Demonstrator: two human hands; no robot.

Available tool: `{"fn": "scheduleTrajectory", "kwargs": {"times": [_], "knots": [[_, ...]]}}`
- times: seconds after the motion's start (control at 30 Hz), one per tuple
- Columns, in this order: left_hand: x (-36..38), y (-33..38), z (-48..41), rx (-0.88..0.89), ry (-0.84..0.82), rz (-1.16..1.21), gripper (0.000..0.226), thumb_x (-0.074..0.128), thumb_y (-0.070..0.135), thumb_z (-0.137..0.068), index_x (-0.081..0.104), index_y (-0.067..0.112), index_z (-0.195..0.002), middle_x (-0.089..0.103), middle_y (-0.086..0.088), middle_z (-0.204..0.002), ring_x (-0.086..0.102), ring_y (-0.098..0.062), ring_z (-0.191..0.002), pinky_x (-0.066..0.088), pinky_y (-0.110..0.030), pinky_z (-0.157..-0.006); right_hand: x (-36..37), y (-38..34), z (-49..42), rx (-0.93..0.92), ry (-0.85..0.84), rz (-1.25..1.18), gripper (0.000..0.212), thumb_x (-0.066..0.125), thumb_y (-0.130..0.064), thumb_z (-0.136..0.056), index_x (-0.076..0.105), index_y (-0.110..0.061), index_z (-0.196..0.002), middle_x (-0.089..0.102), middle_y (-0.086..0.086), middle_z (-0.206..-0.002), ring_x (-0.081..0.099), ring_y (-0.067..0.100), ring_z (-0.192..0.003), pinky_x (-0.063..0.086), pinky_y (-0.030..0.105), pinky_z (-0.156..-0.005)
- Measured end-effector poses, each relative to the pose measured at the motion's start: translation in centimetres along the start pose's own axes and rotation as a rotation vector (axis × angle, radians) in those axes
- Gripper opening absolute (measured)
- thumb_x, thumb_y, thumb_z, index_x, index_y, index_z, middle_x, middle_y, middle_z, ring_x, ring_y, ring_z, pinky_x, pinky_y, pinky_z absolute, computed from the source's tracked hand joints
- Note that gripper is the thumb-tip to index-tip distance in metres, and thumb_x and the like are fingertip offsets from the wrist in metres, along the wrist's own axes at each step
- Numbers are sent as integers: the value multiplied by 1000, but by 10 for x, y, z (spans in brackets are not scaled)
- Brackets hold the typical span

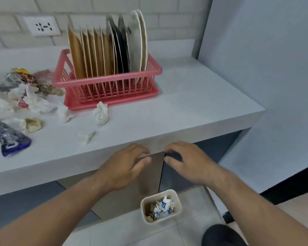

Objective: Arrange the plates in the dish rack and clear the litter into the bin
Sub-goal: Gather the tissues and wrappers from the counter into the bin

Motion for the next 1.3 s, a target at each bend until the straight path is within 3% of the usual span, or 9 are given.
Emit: {"fn": "scheduleTrajectory", "kwargs": {"times": [0.1, 0.4, 0.63, 0.83, 1.1, 1.3], "knots": [[-32, 0, 6, -19, 11, 8, 49, 30, 63, -90, 53, 35, -123, 50, 24, -121, 51, 3, -102, 43, -18, -86, -18, -28, 3, 25, 61, -15, 34, 53, -39, -95, 58, -26, -126, 56, -15, -124, 50, 3, -112, 40, 22, -99], [-75, -13, 16, -21, 48, 10, 33, 40, 46, -97, 57, 29, -120, 55, 19, -119, 54, 0, -102, 45, -20, -88, -28, -70, 2, 73, 119, -19, 28, 53, -36, -96, 58, -27, -121, 54, -17, -113, 49, 6, -111, 44, 26, -95], [-125, -41, 12, -122, 250, -10, 24, 45, 32, -98, 63, 22, -112, 59, 14, -104, 53, -1, -89, 40, -18, -76, -8, -78, -24, 24, 65, -8, 28, 51, -37, -96, 58, -26, -121, 51, -18, -109, 50, 6, -108, 42, 23, -94], [-167, -79, 8, -192, 369, -40, 22, 45, 26, -99, 64, 21, -110, 60, 11, -100, 55, -10, -91, 38, -19, -72, 17, -119, -59, -52, -28, 8, 34, 50, -40, -96, 56, -24, -125, 52, -12, -125, 49, 9, -115, 41, 27, -98], [-196, -121, -7, -138, 338, -44, 25, 46, 25, -99, 63, 17, -115, 58, 10, -104, 54, -9, -92, 39, -23, -78, 57, -191, -130, -98, -67, 67, 55, 53, -51, -92, 40, -29, -140, 40, -6, -142, 47, 20, -122, 42, 35, -96], [-192, -149, -31, -61, 194, -64, 25, 53, 29, -95, 61, 24, -118, 59, 10, -112, 53, -6, -92, 43, -22, -80, 85, -199, -156, -114, -107, 259, 24, 42, -17, -101, 54, -12, -121, 50, 8, -119, 51, 26, -103, 48, 40, -88]]}}
Point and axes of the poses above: each hand's wrist, its own z-axis away from the middle knuckle, its own x-axis out of the palm, y = z × x, the point moved 5 cm from there along -z, towards the middle knuckle
